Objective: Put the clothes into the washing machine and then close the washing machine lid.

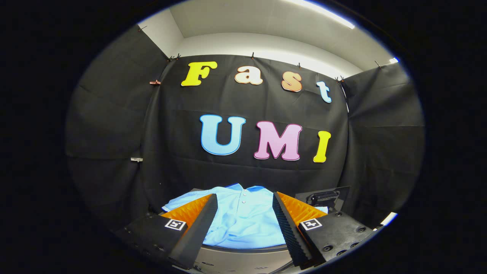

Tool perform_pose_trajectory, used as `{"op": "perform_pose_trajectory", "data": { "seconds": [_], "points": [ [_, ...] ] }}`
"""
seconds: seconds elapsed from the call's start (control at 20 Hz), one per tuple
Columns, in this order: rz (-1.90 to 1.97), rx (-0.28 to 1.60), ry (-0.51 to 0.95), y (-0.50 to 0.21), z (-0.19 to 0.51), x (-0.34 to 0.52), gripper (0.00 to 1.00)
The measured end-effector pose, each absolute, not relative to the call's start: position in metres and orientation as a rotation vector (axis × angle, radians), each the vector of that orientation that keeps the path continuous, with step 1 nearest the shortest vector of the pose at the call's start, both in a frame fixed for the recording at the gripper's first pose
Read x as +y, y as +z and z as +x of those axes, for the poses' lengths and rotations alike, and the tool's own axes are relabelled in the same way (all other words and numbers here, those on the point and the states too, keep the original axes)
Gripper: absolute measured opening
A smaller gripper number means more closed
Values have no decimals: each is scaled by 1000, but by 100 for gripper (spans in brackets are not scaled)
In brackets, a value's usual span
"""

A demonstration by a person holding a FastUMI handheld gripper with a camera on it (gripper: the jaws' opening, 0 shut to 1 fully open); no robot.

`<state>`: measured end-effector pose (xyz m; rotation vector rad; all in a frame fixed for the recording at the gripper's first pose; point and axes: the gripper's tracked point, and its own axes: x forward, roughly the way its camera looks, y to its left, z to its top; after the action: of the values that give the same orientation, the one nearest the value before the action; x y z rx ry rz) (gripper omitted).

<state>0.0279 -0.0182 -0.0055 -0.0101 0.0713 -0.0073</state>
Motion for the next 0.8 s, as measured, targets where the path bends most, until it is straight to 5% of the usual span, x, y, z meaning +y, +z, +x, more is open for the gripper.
{"op": "perform_pose_trajectory", "data": {
  "seconds": [0.8],
  "points": [
    [-68,390,67,-76,130,-2,91]
  ]
}}
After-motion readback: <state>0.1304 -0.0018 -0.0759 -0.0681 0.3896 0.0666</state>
